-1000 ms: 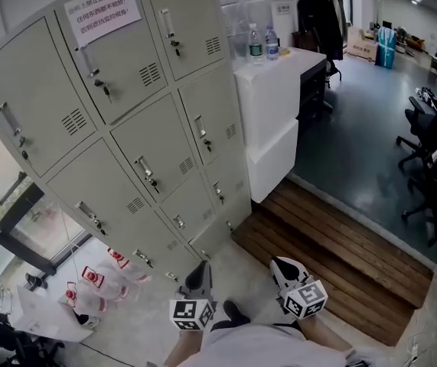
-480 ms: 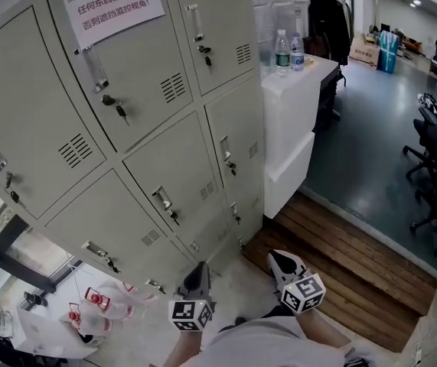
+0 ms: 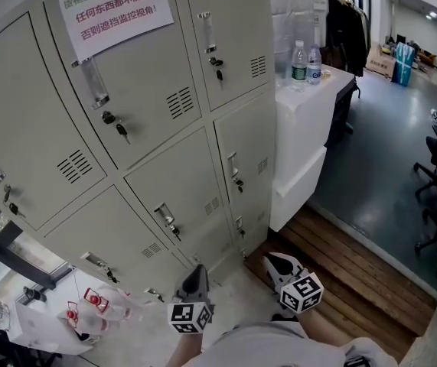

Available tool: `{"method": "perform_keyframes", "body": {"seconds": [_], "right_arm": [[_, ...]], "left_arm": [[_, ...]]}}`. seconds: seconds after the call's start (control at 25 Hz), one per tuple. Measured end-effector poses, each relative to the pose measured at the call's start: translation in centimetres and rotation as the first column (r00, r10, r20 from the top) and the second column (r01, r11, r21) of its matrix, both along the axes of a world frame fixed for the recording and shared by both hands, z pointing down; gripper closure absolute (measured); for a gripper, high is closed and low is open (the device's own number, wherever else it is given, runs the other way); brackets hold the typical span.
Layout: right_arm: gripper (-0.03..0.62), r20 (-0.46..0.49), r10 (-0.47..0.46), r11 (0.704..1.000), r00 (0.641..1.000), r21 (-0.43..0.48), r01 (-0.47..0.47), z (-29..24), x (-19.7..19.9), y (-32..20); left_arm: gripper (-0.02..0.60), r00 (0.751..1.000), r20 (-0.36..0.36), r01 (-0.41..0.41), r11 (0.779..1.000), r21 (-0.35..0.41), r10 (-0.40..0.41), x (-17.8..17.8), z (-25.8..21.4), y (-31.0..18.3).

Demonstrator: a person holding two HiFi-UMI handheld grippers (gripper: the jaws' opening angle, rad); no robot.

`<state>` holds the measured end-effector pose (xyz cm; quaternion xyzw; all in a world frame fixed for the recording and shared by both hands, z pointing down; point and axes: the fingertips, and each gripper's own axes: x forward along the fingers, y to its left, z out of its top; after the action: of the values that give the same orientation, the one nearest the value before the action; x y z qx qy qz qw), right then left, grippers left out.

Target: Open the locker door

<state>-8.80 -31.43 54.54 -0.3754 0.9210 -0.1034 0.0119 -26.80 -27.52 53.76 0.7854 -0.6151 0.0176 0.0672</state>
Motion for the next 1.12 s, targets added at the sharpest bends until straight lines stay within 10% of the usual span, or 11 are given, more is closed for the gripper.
{"method": "perform_keyframes", "body": {"seconds": [0.2, 0.28, 0.36, 1.12], "right_arm": [[0.573, -0.019, -0.005, 1.0, 1.0, -0.004, 0.005, 0.2, 1.0, -1.8], [0.405, -0.03, -0.026, 1.0, 0.999, -0.009, 0.026, 0.0, 1.2, -2.5], [0.374, -0.027, -0.041, 0.999, 0.999, -0.017, 0.041, -0.5, 1.5, -3.5], [0.373, 0.02, -0.275, 0.944, 0.961, 0.192, 0.267, -26.0, -1.9, -16.8]], "left_arm": [[0.578, 1.0, -0.005, 0.014, 1.0, -0.013, -0.014, 1.3, 0.3, -1.3], [0.578, 1.0, -0.003, 0.013, 1.0, -0.016, -0.013, 1.9, 0.4, -1.8], [0.578, 1.0, 0.001, 0.011, 1.0, -0.018, -0.011, 2.4, 0.5, -2.2], [0.578, 0.996, -0.001, 0.093, 0.995, -0.045, -0.094, 0.7, 1.2, -1.9]]}}
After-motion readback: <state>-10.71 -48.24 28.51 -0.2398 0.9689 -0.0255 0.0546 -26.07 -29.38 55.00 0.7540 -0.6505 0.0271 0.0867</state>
